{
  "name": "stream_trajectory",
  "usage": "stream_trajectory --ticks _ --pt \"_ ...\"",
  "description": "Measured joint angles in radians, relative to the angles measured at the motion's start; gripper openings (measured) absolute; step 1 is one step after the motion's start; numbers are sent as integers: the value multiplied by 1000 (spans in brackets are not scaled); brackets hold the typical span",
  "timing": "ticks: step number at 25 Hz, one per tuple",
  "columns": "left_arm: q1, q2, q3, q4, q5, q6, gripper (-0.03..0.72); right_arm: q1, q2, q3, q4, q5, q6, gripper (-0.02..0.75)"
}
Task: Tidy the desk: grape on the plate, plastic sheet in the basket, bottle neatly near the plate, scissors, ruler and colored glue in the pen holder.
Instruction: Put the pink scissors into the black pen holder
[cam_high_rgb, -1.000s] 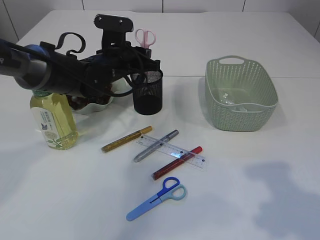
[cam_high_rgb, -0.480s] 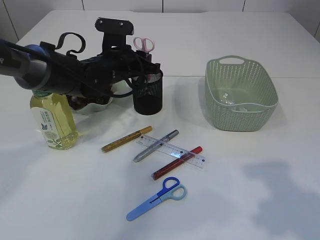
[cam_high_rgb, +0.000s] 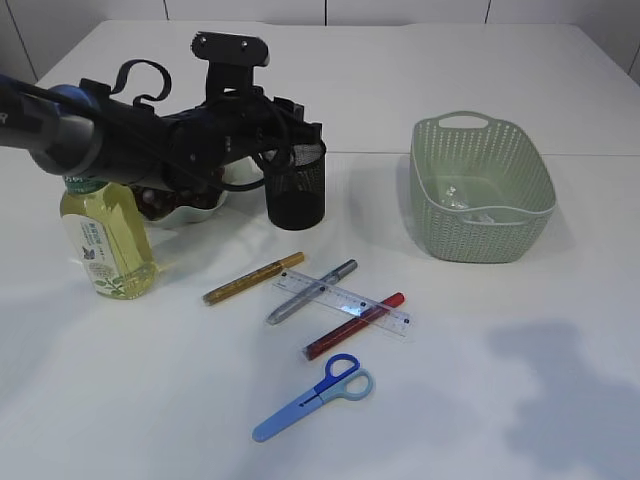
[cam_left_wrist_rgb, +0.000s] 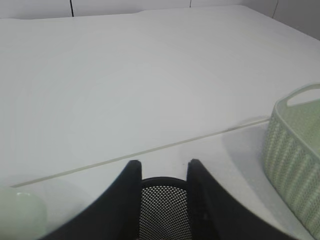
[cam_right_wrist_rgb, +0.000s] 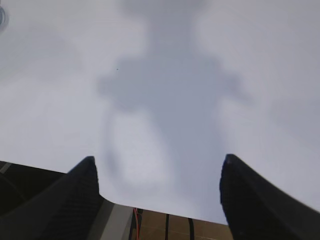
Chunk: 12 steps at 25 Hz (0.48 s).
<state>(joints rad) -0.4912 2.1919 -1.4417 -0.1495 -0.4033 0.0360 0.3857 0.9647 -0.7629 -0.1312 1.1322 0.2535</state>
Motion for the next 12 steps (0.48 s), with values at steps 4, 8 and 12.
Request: stream_trajectory --ticks 4,8,12 --pt "0 0 -1 0 13 0 235 0 0 0 0 0 0 583" --pt "0 -15 -1 -1 91 -2 237 0 0 0 0 0 0 583" --pt "0 -72 -1 -1 218 -1 239 0 0 0 0 0 0 583"
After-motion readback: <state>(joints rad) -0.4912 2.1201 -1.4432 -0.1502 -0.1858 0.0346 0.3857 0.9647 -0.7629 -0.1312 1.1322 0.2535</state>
